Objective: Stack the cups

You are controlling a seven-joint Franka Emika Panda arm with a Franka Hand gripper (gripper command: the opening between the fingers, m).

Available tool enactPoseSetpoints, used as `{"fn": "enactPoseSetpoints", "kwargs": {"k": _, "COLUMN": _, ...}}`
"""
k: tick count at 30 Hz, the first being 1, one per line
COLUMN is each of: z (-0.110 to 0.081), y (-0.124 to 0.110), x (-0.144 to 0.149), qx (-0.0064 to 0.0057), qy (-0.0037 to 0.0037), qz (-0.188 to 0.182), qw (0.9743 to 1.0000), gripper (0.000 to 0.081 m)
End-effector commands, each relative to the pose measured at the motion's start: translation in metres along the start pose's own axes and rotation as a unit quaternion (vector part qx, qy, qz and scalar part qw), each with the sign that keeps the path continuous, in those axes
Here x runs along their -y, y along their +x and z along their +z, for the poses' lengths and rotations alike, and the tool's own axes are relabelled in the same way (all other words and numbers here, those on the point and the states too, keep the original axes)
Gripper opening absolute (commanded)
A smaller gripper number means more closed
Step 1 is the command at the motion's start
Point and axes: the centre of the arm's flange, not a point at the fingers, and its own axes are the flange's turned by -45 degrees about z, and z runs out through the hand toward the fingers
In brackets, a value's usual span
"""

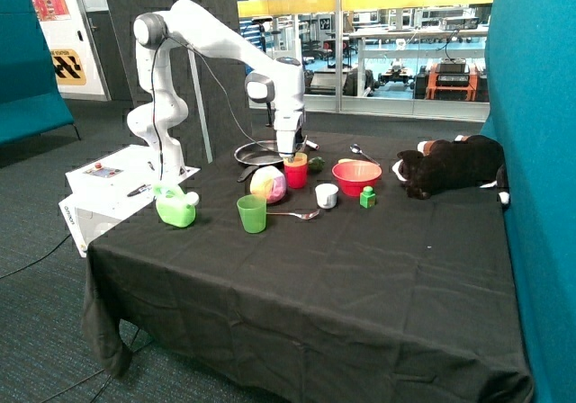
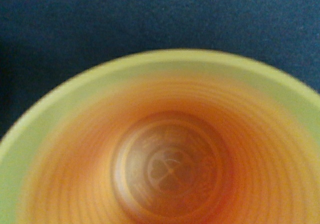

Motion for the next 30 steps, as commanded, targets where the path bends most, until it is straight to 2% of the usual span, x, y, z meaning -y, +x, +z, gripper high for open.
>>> {"fn": "enactPoseSetpoints", "kwargs": {"k": 1, "z": -0.016, "y": 0.001, "x": -0.003, "qx": 0.0047, "qy": 0.00146, "qz": -0.001, "qw": 1.0000, "gripper": 0.0574}}
{"fn": "enactPoseSetpoints", "kwargs": {"k": 10, "z": -0.033, "y": -0.009, "x": -0.016, "qx": 0.0047, "qy": 0.00140, "qz": 0.013, "qw": 0.9999, "gripper": 0.0556}}
{"fn": "enactPoseSetpoints", "kwargs": {"k": 14, "z": -0.035, "y": -0.017, "x": -0.024, "qx": 0.0047, "qy": 0.00136, "qz": 0.020, "qw": 0.9998, "gripper": 0.0544}}
{"fn": "enactPoseSetpoints", "kwargs": {"k": 16, "z": -0.036, "y": -0.026, "x": -0.035, "qx": 0.0047, "qy": 0.00128, "qz": 0.037, "qw": 0.9993, "gripper": 0.0535}}
{"fn": "enactPoseSetpoints", "kwargs": {"k": 30, "z": -0.040, "y": -0.067, "x": -0.074, "qx": 0.0048, "qy": 0.00106, "qz": 0.084, "qw": 0.9965, "gripper": 0.0508}}
